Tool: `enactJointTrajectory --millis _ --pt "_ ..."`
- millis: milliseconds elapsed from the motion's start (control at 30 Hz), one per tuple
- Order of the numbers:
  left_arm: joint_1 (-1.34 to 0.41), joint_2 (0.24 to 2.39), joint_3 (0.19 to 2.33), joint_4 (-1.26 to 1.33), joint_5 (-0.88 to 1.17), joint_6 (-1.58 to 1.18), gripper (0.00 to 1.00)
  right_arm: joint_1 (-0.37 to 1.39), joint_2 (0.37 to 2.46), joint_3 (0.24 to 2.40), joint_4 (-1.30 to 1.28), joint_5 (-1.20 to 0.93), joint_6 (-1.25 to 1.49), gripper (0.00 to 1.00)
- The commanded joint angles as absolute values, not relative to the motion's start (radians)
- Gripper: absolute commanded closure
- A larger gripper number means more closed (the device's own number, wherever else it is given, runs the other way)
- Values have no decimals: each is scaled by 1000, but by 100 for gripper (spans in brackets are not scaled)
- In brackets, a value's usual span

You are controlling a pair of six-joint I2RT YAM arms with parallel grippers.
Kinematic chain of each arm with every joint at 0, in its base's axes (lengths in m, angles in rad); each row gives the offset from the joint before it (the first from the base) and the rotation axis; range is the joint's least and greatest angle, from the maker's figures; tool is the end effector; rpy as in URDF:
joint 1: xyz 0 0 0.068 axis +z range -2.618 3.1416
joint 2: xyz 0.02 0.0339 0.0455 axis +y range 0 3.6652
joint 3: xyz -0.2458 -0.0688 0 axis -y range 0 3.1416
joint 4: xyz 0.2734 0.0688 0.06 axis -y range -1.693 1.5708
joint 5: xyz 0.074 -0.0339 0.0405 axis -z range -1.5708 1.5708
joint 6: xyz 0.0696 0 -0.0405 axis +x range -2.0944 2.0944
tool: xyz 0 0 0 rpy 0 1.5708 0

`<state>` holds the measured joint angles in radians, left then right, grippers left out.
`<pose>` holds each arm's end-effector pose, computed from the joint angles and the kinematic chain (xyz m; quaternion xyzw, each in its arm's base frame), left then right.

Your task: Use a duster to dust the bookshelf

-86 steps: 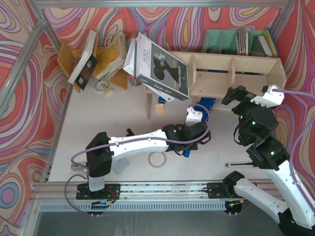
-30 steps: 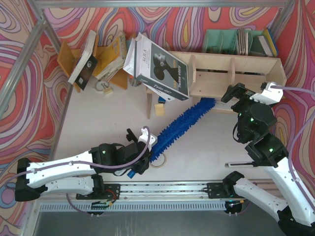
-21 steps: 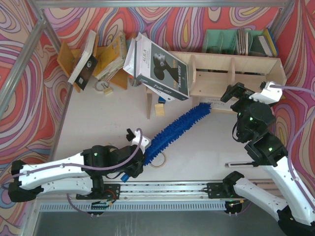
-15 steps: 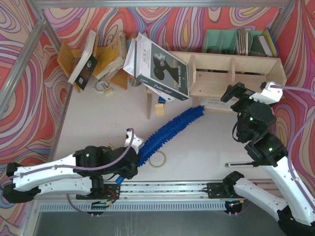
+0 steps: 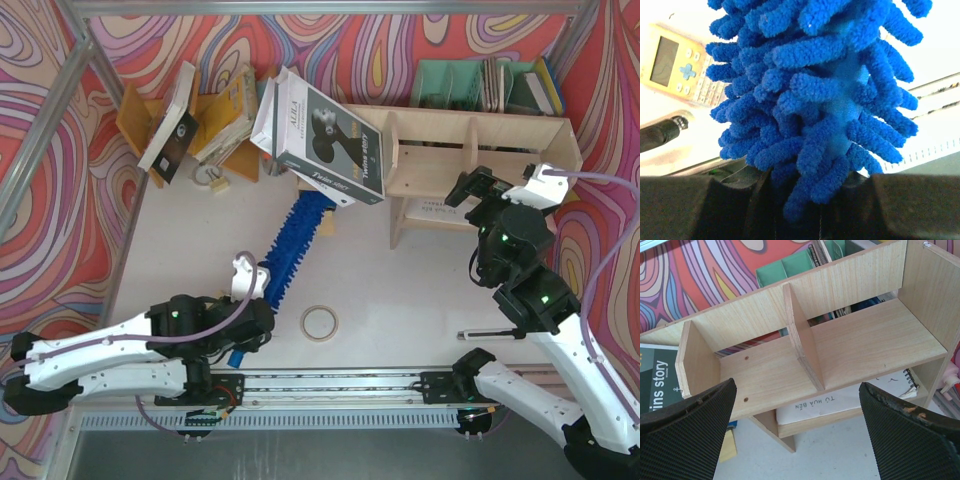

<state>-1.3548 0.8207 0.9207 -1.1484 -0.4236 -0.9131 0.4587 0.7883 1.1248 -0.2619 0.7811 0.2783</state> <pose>0.0680 -0.1766 0.2612 0.1539 0.9334 -0.1428 0.2908 0.2082 0.0482 0.4439 0.2212 0.6516 0.0026 0.7256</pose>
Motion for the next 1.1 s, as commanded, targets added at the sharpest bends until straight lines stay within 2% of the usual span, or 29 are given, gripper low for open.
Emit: enactJointTrajectory --millis 0,233,467,633,1067 --pt "-1356 859 929 -967 -538 -921 100 460 788 1124 -251 790 294 1" --pt "-1356 867 864 -759 -606 -966 100 460 776 1111 -256 791 304 1" --pt "-1347 930 845 -800 -660 -1059 100 460 767 1106 -251 798 289 1" --pt "-1304 951 792 -839 -622 -1140 100 459 766 1099 -248 796 290 1" --pt "-1226 1059 733 -780 -427 -1113 100 459 764 1103 -254 793 298 1"
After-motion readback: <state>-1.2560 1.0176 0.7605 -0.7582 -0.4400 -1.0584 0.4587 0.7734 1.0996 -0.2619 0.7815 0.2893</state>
